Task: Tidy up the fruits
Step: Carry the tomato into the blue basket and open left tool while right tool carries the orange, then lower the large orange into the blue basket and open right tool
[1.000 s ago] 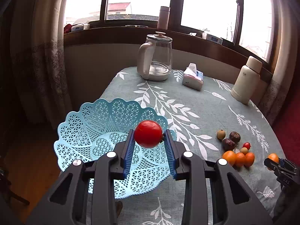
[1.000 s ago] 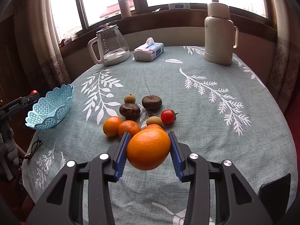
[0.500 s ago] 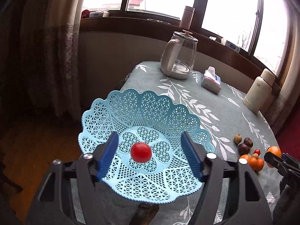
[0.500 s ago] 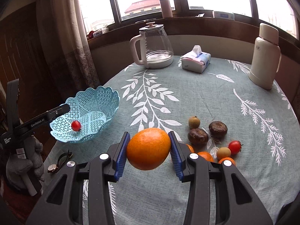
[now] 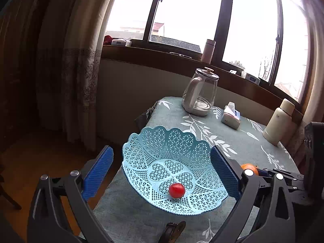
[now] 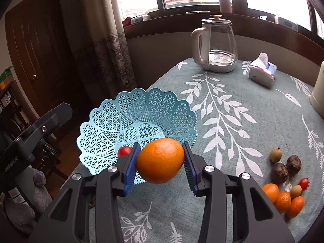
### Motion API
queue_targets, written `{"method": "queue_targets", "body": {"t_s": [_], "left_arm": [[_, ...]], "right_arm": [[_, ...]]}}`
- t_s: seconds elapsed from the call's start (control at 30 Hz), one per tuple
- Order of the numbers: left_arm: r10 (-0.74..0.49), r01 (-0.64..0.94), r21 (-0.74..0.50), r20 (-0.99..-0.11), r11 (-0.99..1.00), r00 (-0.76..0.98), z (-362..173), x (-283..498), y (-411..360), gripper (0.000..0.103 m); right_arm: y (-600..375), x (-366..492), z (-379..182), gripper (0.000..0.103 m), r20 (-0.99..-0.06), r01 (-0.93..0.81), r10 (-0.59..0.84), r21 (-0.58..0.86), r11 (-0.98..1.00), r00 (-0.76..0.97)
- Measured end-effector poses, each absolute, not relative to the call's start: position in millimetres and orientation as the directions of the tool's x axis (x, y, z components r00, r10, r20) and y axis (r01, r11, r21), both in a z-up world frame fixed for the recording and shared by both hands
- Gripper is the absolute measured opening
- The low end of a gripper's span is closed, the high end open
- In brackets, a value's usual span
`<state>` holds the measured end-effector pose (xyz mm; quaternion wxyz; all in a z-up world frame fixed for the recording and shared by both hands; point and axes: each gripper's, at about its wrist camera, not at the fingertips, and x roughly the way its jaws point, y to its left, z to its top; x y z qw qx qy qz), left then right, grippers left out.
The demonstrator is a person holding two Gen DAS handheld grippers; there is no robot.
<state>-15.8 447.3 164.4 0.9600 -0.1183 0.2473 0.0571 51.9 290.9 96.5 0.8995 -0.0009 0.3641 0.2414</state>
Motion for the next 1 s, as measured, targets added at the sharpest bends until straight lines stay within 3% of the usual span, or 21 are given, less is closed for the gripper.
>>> {"method": "queue_targets", "body": {"t_s": [0.53,0.6,0.7,1.0], "left_arm": [[0.035,-0.168,-0.227,-0.494,0.959,0.869,161,-18,449,0.100],[0.032,-0.164,-0.224,-0.496,0.961,0.868,160,-17,448,0.100],[0.033,-0.168,-0.225,-0.504,0.960,0.863,158,-16,447,0.100],[0.014,-0.158,-0.239,-0.510,0.958,0.860,157,-16,444,0.100]], "right_arm": [[276,52,103,0.052,-0.606,-0.384,0.438,0.225,0.895,0.665],[272,48,104,0.054,-0.595,-0.379,0.432,0.220,0.899,0.678],[266,39,102,0.066,-0.580,-0.366,0.413,0.203,0.908,0.703],[230,32,90,0.071,-0.578,-0.281,0.372,0.244,0.928,0.727]]}}
